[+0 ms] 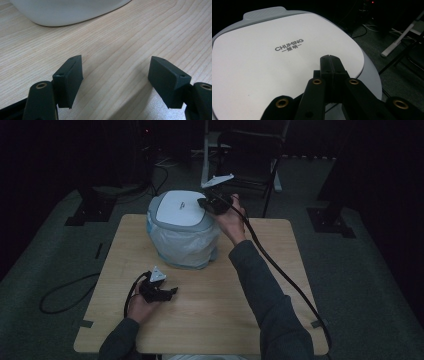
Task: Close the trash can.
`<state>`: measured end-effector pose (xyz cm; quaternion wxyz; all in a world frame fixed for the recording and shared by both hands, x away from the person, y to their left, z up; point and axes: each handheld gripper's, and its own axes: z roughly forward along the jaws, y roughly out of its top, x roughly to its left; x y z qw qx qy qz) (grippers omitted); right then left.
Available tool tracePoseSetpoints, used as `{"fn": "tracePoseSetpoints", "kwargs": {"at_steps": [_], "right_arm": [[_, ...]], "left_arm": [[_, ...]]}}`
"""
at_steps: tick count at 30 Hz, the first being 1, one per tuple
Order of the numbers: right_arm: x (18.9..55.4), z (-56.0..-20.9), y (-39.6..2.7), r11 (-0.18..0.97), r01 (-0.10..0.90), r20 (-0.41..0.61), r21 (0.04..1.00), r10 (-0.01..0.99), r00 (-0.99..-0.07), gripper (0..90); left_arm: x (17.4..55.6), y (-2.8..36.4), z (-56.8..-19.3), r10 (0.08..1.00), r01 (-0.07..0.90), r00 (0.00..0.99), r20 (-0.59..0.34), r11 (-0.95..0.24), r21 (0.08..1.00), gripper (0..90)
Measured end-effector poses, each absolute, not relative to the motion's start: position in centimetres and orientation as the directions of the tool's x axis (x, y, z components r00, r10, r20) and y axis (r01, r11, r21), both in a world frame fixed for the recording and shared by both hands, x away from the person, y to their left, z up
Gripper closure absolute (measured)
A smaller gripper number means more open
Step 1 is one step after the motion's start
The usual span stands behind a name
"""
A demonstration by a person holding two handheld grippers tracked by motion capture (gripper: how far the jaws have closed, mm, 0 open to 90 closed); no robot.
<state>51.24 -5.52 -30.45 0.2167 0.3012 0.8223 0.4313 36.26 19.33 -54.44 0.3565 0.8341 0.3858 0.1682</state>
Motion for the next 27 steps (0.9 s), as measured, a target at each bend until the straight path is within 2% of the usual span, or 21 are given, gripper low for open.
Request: {"fn": "tracePoseSetpoints", "kwargs": {"at_steps": [3,7,14,27], "right_arm": [[51.3,-30.7,-5.9,0.418,0.319,-0.068,0.851,0.69,-0.721,90.0],[51.3,-31.0,-5.9,0.437,0.312,-0.092,0.843,0.69,-0.718,90.0],[51.3,-31.1,-6.0,0.415,0.321,-0.069,0.852,0.696,-0.715,90.0],[50.8,-30.5,-8.5,0.404,0.28,-0.116,0.871,0.722,-0.682,90.0]], "left_arm": [[36.3,19.3,-54.4,0.763,0.524,0.646,0.005,-0.448,0.725,28.8],[36.3,19.3,-54.4,0.763,0.523,0.646,0.006,-0.449,0.724,28.8],[36.3,19.3,-54.4,0.764,0.524,0.645,0.006,-0.448,0.724,28.8],[36.3,19.3,-54.4,0.763,0.524,0.646,0.006,-0.449,0.724,28.7]]}}
